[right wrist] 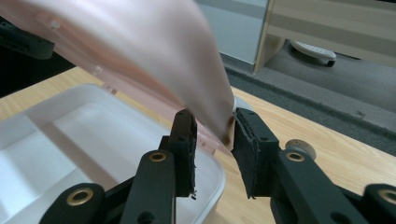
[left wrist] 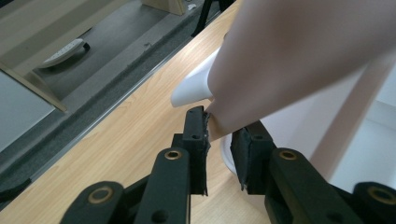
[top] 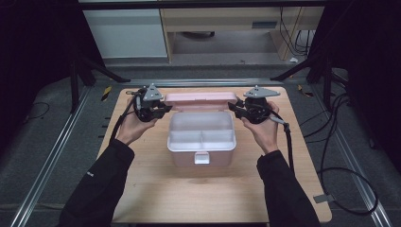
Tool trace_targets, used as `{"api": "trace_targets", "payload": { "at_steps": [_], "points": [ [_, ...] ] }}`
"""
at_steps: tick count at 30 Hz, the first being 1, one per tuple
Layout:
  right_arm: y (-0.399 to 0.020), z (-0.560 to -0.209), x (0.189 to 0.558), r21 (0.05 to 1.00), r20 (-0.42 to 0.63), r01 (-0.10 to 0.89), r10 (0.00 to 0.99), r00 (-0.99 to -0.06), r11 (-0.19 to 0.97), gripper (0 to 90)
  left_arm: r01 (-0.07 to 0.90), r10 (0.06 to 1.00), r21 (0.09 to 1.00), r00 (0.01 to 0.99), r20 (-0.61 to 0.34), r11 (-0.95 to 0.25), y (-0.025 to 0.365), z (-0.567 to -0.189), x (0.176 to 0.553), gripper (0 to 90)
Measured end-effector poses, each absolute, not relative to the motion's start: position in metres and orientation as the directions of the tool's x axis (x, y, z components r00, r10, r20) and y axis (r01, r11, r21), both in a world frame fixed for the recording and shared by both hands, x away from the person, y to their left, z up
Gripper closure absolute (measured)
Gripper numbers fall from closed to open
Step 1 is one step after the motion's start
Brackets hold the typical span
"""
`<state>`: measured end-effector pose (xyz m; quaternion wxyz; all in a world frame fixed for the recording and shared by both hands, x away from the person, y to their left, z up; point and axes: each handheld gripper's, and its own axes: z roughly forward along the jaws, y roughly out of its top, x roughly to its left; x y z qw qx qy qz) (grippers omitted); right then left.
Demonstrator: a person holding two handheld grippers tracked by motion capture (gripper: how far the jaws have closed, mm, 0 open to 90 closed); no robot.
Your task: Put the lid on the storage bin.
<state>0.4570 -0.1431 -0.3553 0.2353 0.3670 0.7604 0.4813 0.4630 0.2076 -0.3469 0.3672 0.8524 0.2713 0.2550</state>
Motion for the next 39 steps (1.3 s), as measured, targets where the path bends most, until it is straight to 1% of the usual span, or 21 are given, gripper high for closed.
{"api": "trace_targets", "payload": {
  "at_steps": [4,6,8,12,15,17,24,28,30,33,36,39],
  "points": [
    [-0.146,-0.36,0.452,0.905,-0.004,0.331,0.78,-0.625,0.269,68.2,0.266,0.639,0.762,0.73,0.241,-0.591,0.209,-0.35,0.453,73.1],
    [-0.147,-0.362,0.45,0.9,-0.005,0.335,0.775,-0.632,0.279,66.8,0.266,0.644,0.777,0.732,0.223,-0.571,0.212,-0.352,0.447,73.1],
    [-0.149,-0.366,0.448,0.895,0.001,0.344,0.769,-0.639,0.285,65.7,0.264,0.64,0.774,0.734,0.226,-0.576,0.213,-0.353,0.443,72.9],
    [-0.151,-0.369,0.444,0.888,0.0,0.351,0.765,-0.644,0.296,64.1,0.26,0.636,0.764,0.733,0.242,-0.59,0.212,-0.354,0.44,72.6],
    [-0.154,-0.37,0.441,0.882,-0.011,0.355,0.767,-0.642,0.309,63.1,0.266,0.642,0.772,0.731,0.229,-0.577,0.214,-0.357,0.439,71.8],
    [-0.159,-0.371,0.438,0.884,0.001,0.36,0.77,-0.638,0.298,62.4,0.273,0.643,0.772,0.734,0.218,-0.574,0.216,-0.359,0.438,71.5],
    [-0.169,-0.377,0.43,0.876,0.012,0.377,0.768,-0.64,0.3,59.8,0.291,0.645,0.753,0.73,0.224,-0.59,0.221,-0.361,0.432,66.6],
    [-0.181,-0.38,0.426,0.876,0.021,0.39,0.786,-0.617,0.283,59.8,0.296,0.65,0.749,0.725,0.228,-0.592,0.225,-0.364,0.429,65.5],
    [-0.186,-0.383,0.425,0.874,0.024,0.398,0.795,-0.606,0.277,59.6,0.305,0.657,0.757,0.724,0.211,-0.578,0.228,-0.364,0.428,65.0],
    [-0.191,-0.39,0.422,0.865,0.018,0.413,0.804,-0.594,0.286,58.7,0.312,0.659,0.751,0.722,0.212,-0.583,0.233,-0.367,0.423,63.0],
    [-0.197,-0.398,0.42,0.862,0.025,0.424,0.812,-0.583,0.278,56.2,0.329,0.661,0.732,0.718,0.217,-0.596,0.238,-0.374,0.418,61.6],
    [-0.201,-0.405,0.416,0.857,0.033,0.438,0.821,-0.571,0.27,50.0,0.363,0.677,0.724,0.71,0.193,-0.587,0.246,-0.386,0.413,59.0]
  ]
}}
